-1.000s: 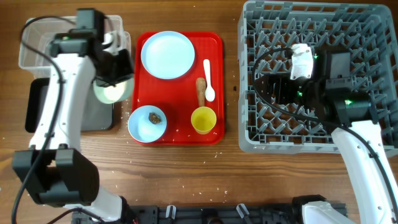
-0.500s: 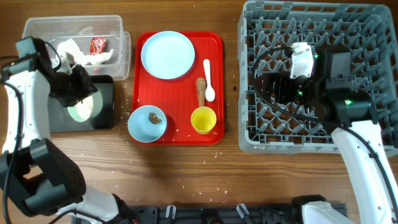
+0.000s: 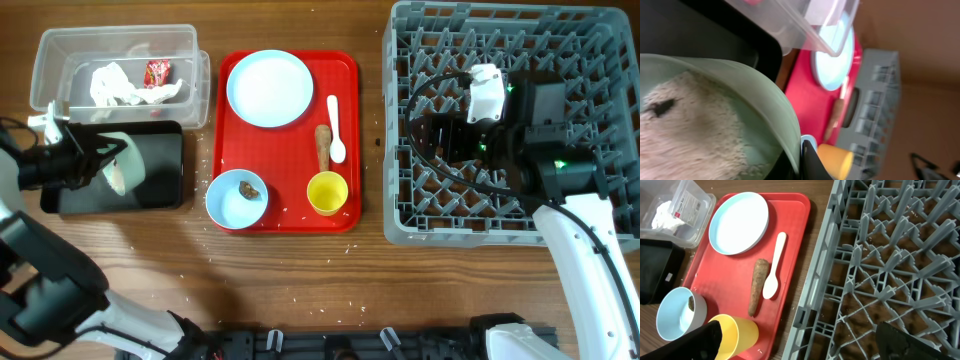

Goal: Sort waste into correct bins and load items into the dishwasher rack
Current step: 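Tip the rice from the green bowl onto the black tray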

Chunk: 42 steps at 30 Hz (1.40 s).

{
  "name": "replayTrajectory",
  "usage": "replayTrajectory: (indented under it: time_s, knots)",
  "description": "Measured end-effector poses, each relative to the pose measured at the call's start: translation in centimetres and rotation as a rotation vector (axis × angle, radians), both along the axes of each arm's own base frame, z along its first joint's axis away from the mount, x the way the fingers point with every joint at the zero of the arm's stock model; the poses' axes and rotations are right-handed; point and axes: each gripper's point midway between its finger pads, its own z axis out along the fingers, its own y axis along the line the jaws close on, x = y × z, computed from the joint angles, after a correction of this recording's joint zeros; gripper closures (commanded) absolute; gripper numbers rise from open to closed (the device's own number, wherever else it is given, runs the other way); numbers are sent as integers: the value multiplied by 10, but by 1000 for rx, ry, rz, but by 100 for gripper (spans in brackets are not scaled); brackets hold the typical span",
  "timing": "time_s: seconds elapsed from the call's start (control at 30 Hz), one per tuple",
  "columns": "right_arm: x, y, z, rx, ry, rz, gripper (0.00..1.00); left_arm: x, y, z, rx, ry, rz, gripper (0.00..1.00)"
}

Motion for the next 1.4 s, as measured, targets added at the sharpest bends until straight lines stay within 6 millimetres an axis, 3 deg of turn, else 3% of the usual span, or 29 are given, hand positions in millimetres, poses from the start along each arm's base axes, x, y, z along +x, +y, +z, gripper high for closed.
replayTrajectory:
  time_s: [0.23,0.63,0.97,1.27,1.4]
  knots:
    - [1,0,1,0,-4,0,1,10,6,-8,-223,-57,57,96]
    - [0,1,1,3,-4,3,0,7,33,40,-489,-203,211,96]
    - [0,1,1,19,6,-11,0,8,34,46,-550,-191,239,96]
    - [-4,1,-3,19,31,-14,0,5,47,46,-542,-216,267,96]
    - [-4,1,-3,19,33,-14,0,4,46,57,-621,-223,284,96]
